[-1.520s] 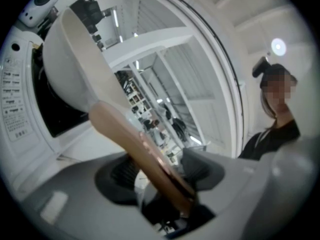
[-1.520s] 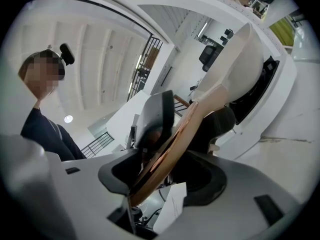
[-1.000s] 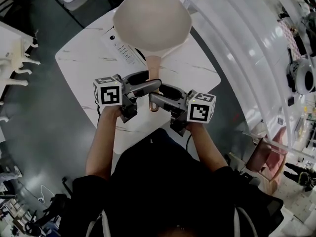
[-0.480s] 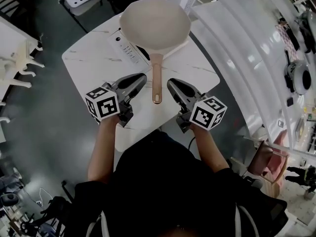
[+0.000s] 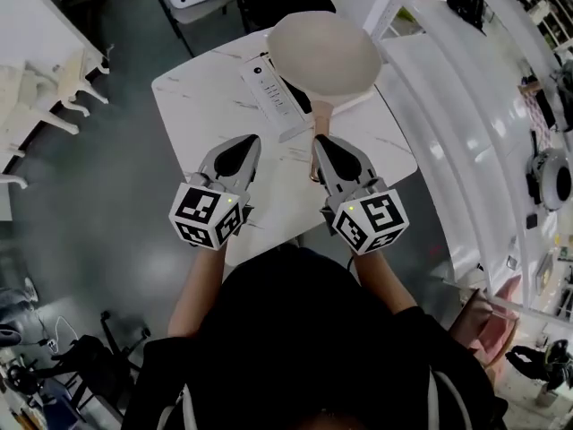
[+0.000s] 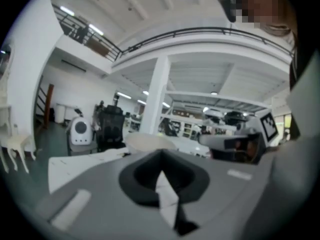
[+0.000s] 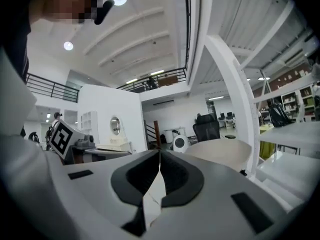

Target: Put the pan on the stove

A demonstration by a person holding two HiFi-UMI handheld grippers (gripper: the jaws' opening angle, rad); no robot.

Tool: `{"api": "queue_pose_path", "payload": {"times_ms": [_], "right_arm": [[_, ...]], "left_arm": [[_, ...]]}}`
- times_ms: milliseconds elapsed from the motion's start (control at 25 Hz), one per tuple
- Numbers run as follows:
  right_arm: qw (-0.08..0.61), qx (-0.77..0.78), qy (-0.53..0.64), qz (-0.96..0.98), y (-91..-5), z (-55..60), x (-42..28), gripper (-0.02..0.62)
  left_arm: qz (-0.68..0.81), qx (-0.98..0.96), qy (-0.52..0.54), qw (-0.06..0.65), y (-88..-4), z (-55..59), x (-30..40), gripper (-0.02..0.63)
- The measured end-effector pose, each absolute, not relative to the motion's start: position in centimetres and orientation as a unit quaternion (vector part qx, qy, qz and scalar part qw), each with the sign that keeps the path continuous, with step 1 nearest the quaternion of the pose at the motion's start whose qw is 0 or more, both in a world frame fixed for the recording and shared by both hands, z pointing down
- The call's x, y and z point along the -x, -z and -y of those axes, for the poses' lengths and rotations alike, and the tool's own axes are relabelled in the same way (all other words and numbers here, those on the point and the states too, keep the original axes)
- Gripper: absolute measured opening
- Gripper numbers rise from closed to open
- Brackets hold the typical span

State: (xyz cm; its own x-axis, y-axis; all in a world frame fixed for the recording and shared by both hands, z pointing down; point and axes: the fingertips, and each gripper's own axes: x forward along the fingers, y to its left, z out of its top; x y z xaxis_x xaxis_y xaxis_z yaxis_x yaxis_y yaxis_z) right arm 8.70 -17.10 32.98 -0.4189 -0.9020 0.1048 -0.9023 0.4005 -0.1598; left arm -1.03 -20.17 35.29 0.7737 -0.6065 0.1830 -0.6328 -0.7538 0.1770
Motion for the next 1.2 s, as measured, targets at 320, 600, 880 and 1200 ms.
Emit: {"api": "queue_pose_path", "payload": {"times_ms": [320,600,880,1200], "right_arm": [[0.018,-0.498,-0.029,0.867,-31.1,17.1,-1.9,0.023],[0.01,-0.475,-0.004,0.88,-30.1,16.9,2.0,0.023],[0.005,-0.462,0.011,0.887,-29.6,16.7,4.3,0.023],[0.01,-0.453,0.007,0.891,-30.0,16.4,5.1,0.021]], "left_arm": [[0.474,-0.878,-0.049,0.045,-32.8,18.3,9.2,0.006],[0.558,-0.829,-0.03,0.021,-31.8,16.0,14.5,0.007],[0.596,-0.803,-0.014,-0.003,-30.6,14.4,17.3,0.007],[0.596,-0.803,-0.014,0.006,-31.0,14.1,17.4,0.008]]}}
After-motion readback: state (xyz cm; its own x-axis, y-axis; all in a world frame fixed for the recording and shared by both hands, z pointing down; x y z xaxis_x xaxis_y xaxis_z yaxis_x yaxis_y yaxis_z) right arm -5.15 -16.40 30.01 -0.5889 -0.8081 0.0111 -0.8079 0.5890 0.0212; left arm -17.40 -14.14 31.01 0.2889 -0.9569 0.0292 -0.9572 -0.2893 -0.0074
